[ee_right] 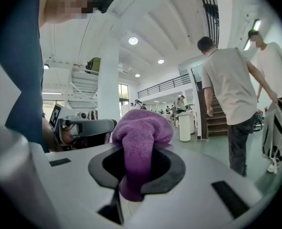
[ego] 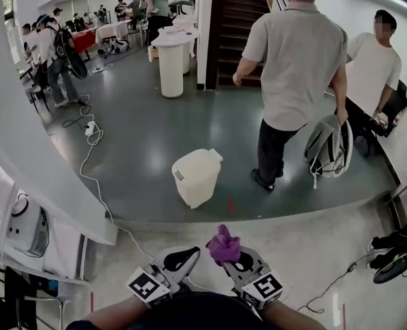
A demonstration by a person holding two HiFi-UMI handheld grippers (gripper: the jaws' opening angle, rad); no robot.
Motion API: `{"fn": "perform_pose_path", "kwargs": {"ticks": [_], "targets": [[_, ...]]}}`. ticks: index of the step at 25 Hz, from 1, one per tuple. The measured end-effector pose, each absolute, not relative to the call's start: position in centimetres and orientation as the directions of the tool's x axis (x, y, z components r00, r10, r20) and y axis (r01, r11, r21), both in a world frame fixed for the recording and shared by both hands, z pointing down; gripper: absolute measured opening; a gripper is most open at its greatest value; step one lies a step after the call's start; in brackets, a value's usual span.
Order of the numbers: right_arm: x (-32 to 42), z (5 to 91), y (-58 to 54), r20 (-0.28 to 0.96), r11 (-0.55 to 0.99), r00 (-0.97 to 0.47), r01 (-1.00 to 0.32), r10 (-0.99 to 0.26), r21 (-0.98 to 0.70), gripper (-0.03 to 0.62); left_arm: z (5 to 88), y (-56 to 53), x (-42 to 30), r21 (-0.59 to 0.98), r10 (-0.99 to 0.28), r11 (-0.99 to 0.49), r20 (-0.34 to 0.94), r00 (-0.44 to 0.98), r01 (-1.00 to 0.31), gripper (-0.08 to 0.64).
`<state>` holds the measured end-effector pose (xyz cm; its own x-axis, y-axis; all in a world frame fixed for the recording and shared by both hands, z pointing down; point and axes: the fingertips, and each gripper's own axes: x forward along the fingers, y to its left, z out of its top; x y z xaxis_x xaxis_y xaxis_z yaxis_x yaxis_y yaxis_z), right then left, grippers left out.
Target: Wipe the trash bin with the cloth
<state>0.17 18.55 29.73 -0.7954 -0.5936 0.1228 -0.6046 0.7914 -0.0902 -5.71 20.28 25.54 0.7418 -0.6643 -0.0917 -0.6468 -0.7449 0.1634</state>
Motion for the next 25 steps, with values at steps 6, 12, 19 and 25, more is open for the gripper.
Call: {"fn": "perform_pose_path", "kwargs": {"ticks": [6,12,19,25], "targets": [[-1.9,29.5,16.2,0.129,0.76,-0.763,-0.645,-0.633,-0.083,0.077,25.7,17.9,-8.5,0.168,-0.633,-0.772,-0.123,0.765,-0.613,-0.012],[-2.3,28.8,15.3,0.145,0.742,-0.746,-0.664,-0.65,-0.093,0.077,23.8,17.0,-9.0,0.161,-0.619,-0.784,-0.128,0.775,-0.6,-0.012],[-3.3,29.7,12.8,0.132,0.745,-0.75,-0.66,-0.648,-0.098,0.077,25.3,14.8,-10.5,0.165,-0.639,-0.767,-0.099,0.763,-0.621,-0.012],[-2.9,31.4,9.5,0.134,0.744,-0.754,-0.656,-0.643,-0.123,0.077,27.2,11.5,-10.1,0.162,-0.644,-0.76,-0.063,0.762,-0.629,-0.012]]}}
